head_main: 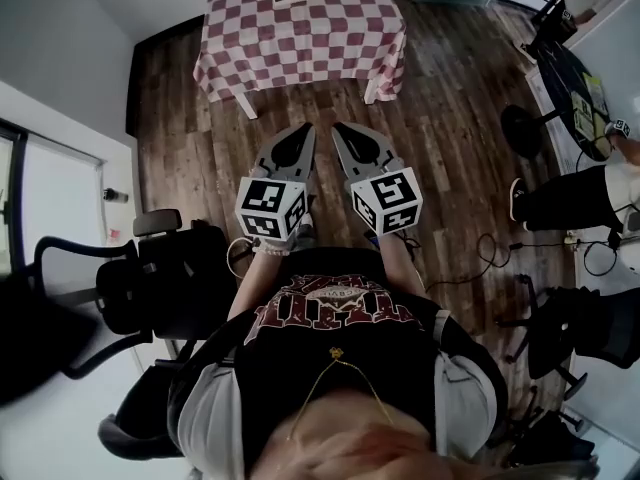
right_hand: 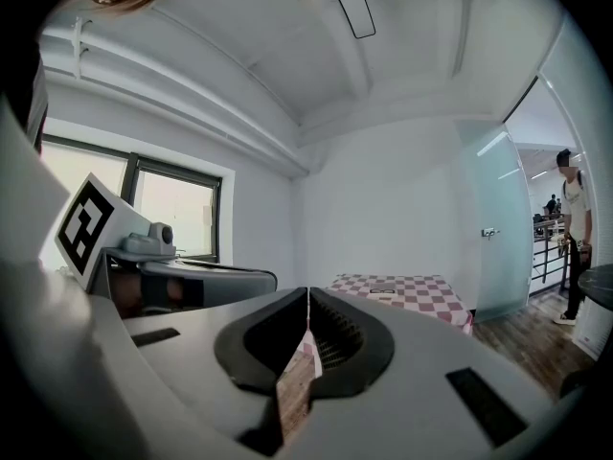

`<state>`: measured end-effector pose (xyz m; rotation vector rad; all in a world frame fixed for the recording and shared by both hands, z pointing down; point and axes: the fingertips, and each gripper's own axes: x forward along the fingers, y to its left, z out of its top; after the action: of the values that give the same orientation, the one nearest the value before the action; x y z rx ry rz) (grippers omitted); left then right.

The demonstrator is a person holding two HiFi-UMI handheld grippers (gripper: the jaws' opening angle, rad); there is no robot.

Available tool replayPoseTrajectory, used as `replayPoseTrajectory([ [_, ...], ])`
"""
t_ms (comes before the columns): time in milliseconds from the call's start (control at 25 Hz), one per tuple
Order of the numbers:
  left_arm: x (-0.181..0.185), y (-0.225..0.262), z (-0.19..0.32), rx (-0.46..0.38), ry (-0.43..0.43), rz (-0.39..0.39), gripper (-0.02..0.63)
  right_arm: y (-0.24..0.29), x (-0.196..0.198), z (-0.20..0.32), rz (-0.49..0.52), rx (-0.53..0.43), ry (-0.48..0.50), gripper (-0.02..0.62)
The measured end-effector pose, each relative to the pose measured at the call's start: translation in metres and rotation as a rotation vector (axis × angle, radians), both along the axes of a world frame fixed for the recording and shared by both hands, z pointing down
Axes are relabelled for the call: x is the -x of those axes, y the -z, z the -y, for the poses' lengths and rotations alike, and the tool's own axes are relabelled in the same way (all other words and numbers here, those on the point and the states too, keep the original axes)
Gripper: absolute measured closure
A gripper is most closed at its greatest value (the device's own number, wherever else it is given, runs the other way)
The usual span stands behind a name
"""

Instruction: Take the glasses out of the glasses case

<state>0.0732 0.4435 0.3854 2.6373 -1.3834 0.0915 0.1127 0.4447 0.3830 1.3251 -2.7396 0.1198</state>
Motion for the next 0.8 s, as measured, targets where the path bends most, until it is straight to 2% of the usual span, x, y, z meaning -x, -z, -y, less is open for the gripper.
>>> replayPoseTrajectory([
  [400, 0.045, -0.001, 0.07, -0.005, -0.02, 0.0, 0.609, 0.0, 0.048, 0.072, -0.013, -0.011, -0.002, 0.574],
  [640, 0.071, -0.005, 0.096, 0.004, -0.046, 0.017, 0.609, -0.004, 0.074, 0.098, -0.026, -0.009, -0.01, 0.574],
  [800, 0.085, -0.008, 0.108, 0.005, -0.059, 0.001, 0.609, -0.008, 0.089, 0.11, -0.031, -0.003, -0.016, 0.574],
])
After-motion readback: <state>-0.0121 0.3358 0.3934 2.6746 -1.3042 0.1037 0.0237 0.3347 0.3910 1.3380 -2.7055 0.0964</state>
